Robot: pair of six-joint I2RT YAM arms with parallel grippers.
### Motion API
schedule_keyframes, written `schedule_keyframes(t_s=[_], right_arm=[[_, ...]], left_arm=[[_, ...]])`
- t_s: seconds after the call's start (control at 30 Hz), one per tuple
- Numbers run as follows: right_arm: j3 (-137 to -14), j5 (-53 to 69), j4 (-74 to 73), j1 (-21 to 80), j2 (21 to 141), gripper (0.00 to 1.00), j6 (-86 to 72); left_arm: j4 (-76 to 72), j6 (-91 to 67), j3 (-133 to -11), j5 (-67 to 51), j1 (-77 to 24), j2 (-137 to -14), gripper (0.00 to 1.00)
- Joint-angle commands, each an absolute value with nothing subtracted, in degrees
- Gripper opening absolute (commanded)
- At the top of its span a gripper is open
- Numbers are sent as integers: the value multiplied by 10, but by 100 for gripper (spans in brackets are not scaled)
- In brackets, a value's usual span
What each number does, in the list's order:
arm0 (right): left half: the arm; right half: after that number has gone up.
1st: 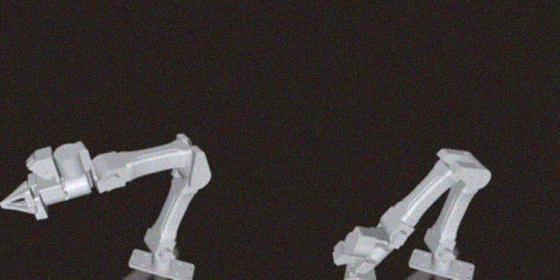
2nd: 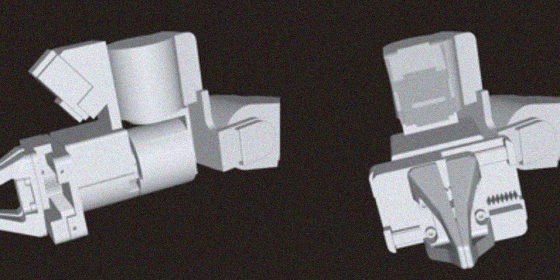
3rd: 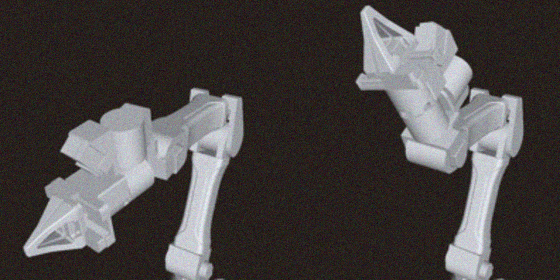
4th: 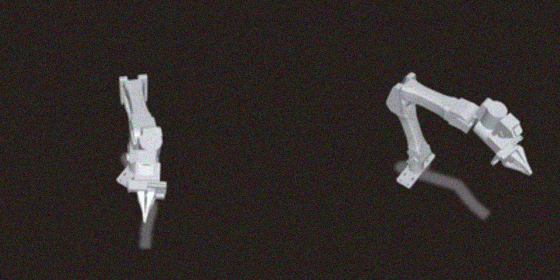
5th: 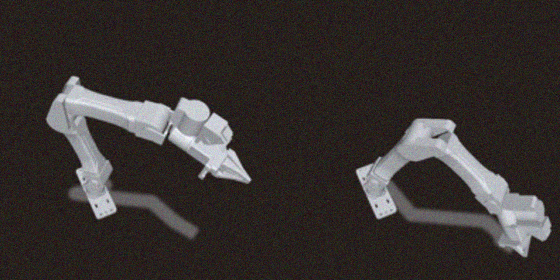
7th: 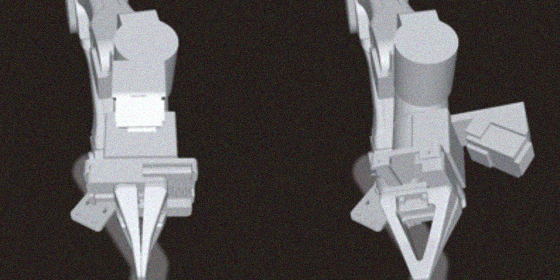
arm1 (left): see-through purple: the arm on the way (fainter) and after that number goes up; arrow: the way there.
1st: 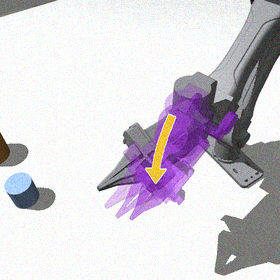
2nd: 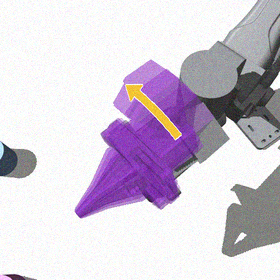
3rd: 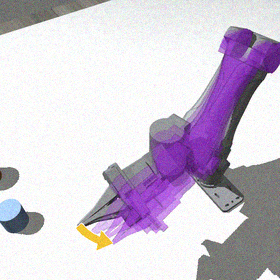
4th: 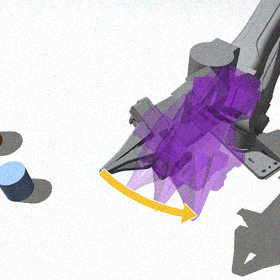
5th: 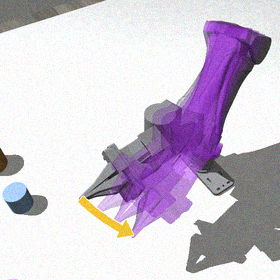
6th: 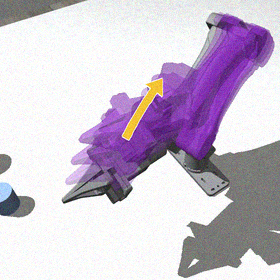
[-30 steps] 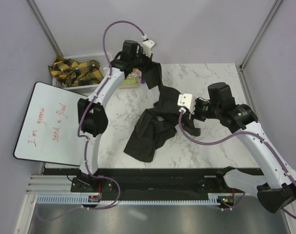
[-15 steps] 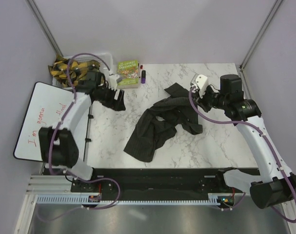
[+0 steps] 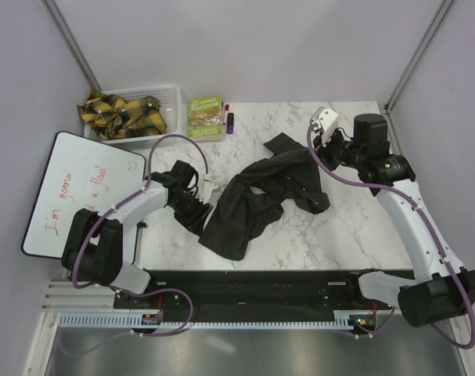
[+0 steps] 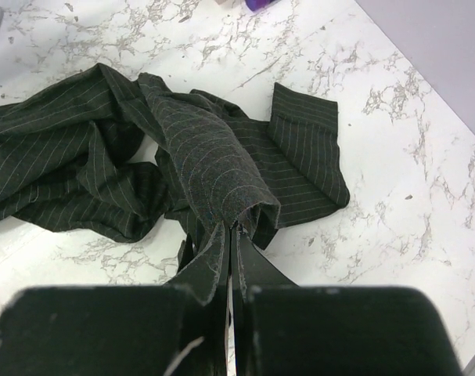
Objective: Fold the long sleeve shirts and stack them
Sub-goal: Flatten the shirt out
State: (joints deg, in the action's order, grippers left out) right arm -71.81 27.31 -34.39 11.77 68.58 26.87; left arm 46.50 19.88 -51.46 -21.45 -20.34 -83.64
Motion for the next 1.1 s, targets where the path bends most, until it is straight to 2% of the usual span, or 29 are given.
schedule_keyframes(t_s=[0.0,0.13,0.53,0.67,0.77,0.8,0.87,0.9,1.07], right_arm=[[-724,268,-320,116,687,0,259],[-723,264,-319,116,688,0,261],[-724,260,-317,116,690,0,271],[-720,258,-316,116,687,0,273],[-717,251,-313,112,688,0,272],[-715,247,-310,110,690,0,272],[-709,238,-305,102,691,0,277],[-707,237,-303,98,690,0,278],[-693,226,-288,55,695,0,286]], left_arm=[[447,196,-524,-160,-244,-868,52],[439,188,-532,-145,-250,-907,42],[429,164,-553,-126,-301,-938,40],[423,162,-541,-87,-331,-945,38],[404,163,-521,-33,-353,-953,29],[399,163,-518,-21,-351,-958,17],[389,168,-514,-8,-336,-964,4],[388,172,-518,-9,-308,-969,2],[410,228,-620,-15,-205,-959,2]])
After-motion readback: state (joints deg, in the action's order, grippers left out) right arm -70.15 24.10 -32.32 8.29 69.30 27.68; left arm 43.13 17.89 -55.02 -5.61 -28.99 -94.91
